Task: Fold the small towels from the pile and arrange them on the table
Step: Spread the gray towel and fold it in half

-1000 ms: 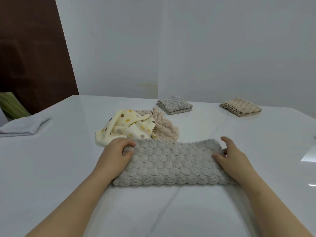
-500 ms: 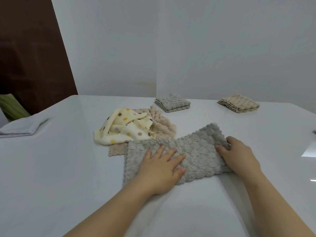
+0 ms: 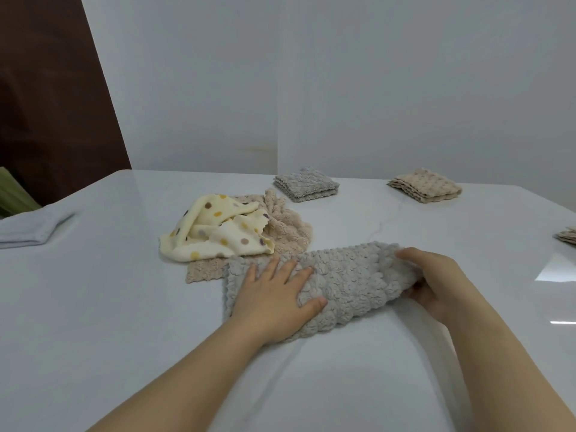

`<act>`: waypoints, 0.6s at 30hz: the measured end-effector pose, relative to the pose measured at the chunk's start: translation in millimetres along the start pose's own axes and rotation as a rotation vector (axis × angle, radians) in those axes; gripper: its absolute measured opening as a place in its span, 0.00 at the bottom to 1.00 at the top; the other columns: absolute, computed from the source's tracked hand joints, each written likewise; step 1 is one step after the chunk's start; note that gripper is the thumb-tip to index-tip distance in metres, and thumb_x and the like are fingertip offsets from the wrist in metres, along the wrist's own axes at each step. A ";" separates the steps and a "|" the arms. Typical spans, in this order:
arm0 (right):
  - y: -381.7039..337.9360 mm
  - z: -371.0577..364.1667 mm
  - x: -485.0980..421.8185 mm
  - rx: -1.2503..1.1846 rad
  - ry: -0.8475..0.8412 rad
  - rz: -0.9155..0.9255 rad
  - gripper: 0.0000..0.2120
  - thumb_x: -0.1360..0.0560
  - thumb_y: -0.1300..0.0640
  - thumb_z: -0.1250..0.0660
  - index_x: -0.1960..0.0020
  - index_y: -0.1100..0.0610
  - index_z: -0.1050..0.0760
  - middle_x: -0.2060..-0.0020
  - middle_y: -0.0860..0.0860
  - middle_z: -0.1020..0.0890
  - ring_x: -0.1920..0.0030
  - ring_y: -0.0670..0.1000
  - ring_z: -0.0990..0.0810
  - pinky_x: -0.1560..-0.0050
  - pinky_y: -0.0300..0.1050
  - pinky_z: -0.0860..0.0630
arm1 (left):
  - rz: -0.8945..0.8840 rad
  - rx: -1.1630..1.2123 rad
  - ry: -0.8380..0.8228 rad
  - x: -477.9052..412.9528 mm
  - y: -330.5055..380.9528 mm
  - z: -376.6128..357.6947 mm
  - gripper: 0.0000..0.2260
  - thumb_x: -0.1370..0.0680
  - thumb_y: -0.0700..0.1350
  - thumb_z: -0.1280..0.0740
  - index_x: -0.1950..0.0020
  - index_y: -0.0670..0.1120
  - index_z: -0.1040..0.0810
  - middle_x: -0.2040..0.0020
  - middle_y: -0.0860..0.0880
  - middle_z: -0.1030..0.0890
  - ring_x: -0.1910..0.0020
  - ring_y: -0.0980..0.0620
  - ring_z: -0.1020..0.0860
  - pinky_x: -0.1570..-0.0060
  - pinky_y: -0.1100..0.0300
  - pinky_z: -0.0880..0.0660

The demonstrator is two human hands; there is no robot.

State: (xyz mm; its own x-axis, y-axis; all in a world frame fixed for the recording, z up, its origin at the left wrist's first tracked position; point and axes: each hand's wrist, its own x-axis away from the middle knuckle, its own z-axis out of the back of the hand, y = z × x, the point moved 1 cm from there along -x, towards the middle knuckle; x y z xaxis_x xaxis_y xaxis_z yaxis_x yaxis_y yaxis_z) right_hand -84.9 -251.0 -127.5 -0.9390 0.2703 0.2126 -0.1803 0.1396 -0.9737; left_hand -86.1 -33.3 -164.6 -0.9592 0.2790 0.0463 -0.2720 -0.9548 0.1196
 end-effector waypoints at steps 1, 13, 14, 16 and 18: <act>0.6 -1.7 1.2 -0.112 0.008 -0.030 0.03 0.27 0.65 0.35 0.59 0.64 0.25 0.64 0.58 0.22 0.65 0.55 0.24 0.63 0.46 0.27 | -0.001 0.009 0.011 0.0 0.0 0.6 0.29 0.24 0.67 0.54 0.25 0.59 0.54 0.22 0.54 0.55 0.24 0.52 0.60 0.27 0.47 0.62; 13.0 -21.5 1.5 -0.113 0.187 0.105 0.05 0.28 0.66 0.33 0.58 0.57 0.25 0.58 0.59 0.21 0.60 0.58 0.21 0.56 0.52 0.23 | -0.092 0.074 0.112 24.7 -38.6 16.5 0.41 0.37 0.72 0.63 0.26 0.59 0.44 0.24 0.58 0.46 0.24 0.56 0.54 0.28 0.56 0.55; 13.2 -22.9 1.8 -0.114 0.187 0.112 0.05 0.28 0.65 0.33 0.59 0.56 0.26 0.59 0.58 0.21 0.60 0.57 0.22 0.56 0.52 0.23 | -0.084 0.057 0.076 25.3 -40.8 10.3 0.43 0.39 0.74 0.65 0.26 0.60 0.47 0.23 0.58 0.50 0.24 0.56 0.56 0.27 0.55 0.58; 13.3 -26.0 1.9 -0.127 0.202 0.129 0.06 0.27 0.65 0.34 0.59 0.56 0.27 0.59 0.57 0.21 0.60 0.57 0.22 0.55 0.52 0.23 | -0.066 0.063 0.082 22.4 -45.2 0.8 0.43 0.39 0.74 0.66 0.25 0.61 0.51 0.23 0.58 0.53 0.24 0.56 0.59 0.27 0.54 0.61; 11.6 -29.8 4.0 -0.117 0.243 0.176 0.07 0.27 0.64 0.34 0.61 0.54 0.27 0.61 0.55 0.22 0.59 0.55 0.22 0.54 0.50 0.23 | -0.067 0.068 0.108 20.8 -45.4 -2.4 0.42 0.39 0.71 0.67 0.26 0.61 0.50 0.23 0.59 0.53 0.24 0.56 0.59 0.27 0.54 0.61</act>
State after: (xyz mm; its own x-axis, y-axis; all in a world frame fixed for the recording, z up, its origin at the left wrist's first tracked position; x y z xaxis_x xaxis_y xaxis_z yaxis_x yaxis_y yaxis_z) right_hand -82.0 -220.0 -135.5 -0.8528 0.5176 0.0689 0.0267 0.1749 -0.9842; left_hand -93.9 15.6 -171.4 -0.9429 0.3254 -0.0709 -0.3330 -0.9243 0.1864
